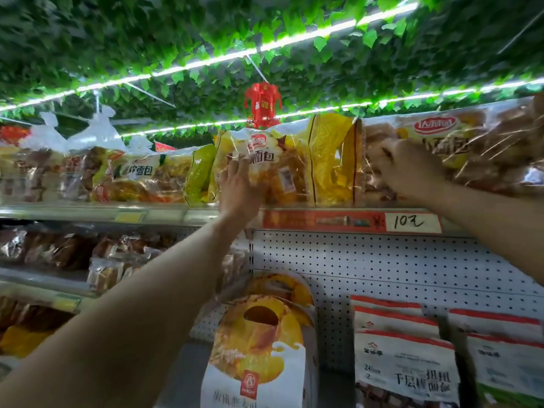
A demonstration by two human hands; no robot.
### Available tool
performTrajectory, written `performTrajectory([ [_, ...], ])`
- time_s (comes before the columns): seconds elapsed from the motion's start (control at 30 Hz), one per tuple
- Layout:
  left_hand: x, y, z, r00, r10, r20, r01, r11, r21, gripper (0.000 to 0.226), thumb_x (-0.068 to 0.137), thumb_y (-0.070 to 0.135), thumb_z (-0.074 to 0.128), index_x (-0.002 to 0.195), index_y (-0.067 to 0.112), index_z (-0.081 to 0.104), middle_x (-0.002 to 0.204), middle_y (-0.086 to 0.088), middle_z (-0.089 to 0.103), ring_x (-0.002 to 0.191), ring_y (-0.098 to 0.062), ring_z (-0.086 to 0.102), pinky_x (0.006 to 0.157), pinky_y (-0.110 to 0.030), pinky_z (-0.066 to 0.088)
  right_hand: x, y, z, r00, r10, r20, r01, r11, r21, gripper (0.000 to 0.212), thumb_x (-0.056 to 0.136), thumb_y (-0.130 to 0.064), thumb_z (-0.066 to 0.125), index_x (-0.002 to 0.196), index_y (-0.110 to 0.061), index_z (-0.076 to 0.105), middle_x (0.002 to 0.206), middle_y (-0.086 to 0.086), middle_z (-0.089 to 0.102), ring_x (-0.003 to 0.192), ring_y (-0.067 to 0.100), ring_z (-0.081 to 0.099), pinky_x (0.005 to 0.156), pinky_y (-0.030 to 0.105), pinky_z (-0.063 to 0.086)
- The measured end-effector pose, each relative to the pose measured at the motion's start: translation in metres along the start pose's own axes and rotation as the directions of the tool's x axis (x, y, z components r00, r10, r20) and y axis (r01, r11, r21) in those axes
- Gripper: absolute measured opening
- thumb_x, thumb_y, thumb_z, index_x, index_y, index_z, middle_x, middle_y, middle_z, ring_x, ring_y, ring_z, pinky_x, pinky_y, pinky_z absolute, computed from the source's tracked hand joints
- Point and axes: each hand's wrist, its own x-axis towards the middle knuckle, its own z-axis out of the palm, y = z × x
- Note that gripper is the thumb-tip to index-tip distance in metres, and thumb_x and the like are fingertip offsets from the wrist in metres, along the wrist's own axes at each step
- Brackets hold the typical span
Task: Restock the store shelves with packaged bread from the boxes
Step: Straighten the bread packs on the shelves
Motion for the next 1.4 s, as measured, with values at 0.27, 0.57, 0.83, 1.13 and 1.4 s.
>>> performTrajectory([
  [0.27,0.052,-0.087,-0.014,0.915,-0.172,0.364,0.225,0.969,-0.107,0.111,0.081,0.056,0.071,0.157,0.022,-0.003,0.165,-0.01,0.0,0.151,-0.033,-0.004,0.122,-0.054,0.01,0.067,-0.085,0.042,0.752,0.594,0.287,-0.659,0.666,0.35,0.052,0.102,-0.038,0.046,0.136,0.001,0.042,0.07,0.016,0.061,0.051,0.023,0.049,0.049,0.027,0.037],
  [0.57,0.064,-0.117,0.002,0.779,-0.166,0.604,0.134,0.986,0.097,0.064,0.091,0.064,0.049,0.13,0.013,0.05,0.122,-0.004,0.063,0.105,-0.026,0.061,0.094,-0.04,0.05,0.086,-0.077,0.036,0.707,0.7,-0.1,-0.608,0.675,0.418,0.029,0.094,-0.016,0.059,0.12,-0.001,0.058,0.074,0.014,0.065,0.043,0.024,0.061,0.042,0.031,0.048],
  [0.83,0.076,-0.12,-0.005,0.902,-0.225,0.368,0.281,0.954,-0.106,0.034,0.106,0.028,0.037,0.133,0.012,0.052,0.128,-0.017,0.056,0.113,-0.03,0.054,0.092,-0.036,0.043,0.077,-0.054,0.039,0.722,0.692,-0.027,-0.659,0.698,0.279,0.021,0.088,-0.03,0.065,0.087,-0.009,0.065,0.077,0.018,0.068,0.054,0.026,0.057,0.05,0.029,0.043],
  [1.13,0.101,-0.112,0.01,0.757,-0.508,0.41,0.653,0.612,-0.447,0.024,0.097,0.025,0.059,0.082,0.005,0.058,0.074,-0.008,0.057,0.061,-0.02,0.05,0.055,-0.029,0.041,0.056,-0.063,0.041,0.733,0.681,-0.001,-0.587,0.633,0.506,0.017,0.097,-0.015,0.056,0.113,-0.01,0.058,0.069,0.009,0.057,0.037,0.018,0.051,0.029,0.014,0.031],
  [1.4,0.104,-0.134,0.001,0.771,-0.607,0.194,0.582,0.547,-0.602,0.021,0.094,0.02,0.061,0.08,0.009,0.071,0.091,-0.02,0.073,0.084,-0.032,0.071,0.085,-0.043,0.059,0.065,-0.054,0.055,0.647,0.76,-0.062,-0.562,0.53,0.635,0.018,0.096,-0.019,0.056,0.109,-0.006,0.057,0.094,0.018,0.068,0.035,0.014,0.059,0.029,0.018,0.038],
])
